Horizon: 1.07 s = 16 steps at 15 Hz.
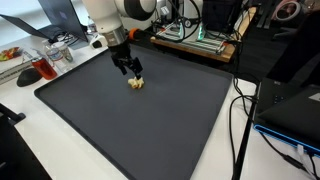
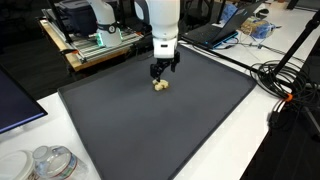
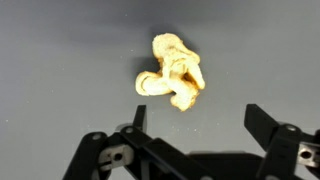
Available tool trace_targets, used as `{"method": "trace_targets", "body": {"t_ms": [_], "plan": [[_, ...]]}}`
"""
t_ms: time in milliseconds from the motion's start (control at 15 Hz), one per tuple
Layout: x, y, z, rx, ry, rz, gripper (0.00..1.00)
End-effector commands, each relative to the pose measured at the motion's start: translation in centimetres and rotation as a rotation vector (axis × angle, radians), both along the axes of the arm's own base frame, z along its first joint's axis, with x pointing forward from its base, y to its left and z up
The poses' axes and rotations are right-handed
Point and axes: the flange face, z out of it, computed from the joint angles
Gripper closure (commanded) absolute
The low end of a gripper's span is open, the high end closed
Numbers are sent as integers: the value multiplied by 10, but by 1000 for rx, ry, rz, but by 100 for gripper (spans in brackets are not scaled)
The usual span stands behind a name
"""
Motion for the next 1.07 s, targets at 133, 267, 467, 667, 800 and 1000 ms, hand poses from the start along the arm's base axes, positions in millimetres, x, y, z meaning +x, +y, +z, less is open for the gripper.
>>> {"method": "trace_targets", "body": {"t_ms": [133, 267, 467, 667, 800, 1000], "plan": [[-3, 19, 11, -51, 43, -5, 0], [-8, 32, 13, -127, 68, -40, 0], [-10, 66, 16, -250, 68, -60, 0], [-10, 95, 9, -387, 68, -88, 0], [-15, 105, 1, -473, 85, -107, 0], [-22, 113, -9, -589, 108, -128, 0]]}}
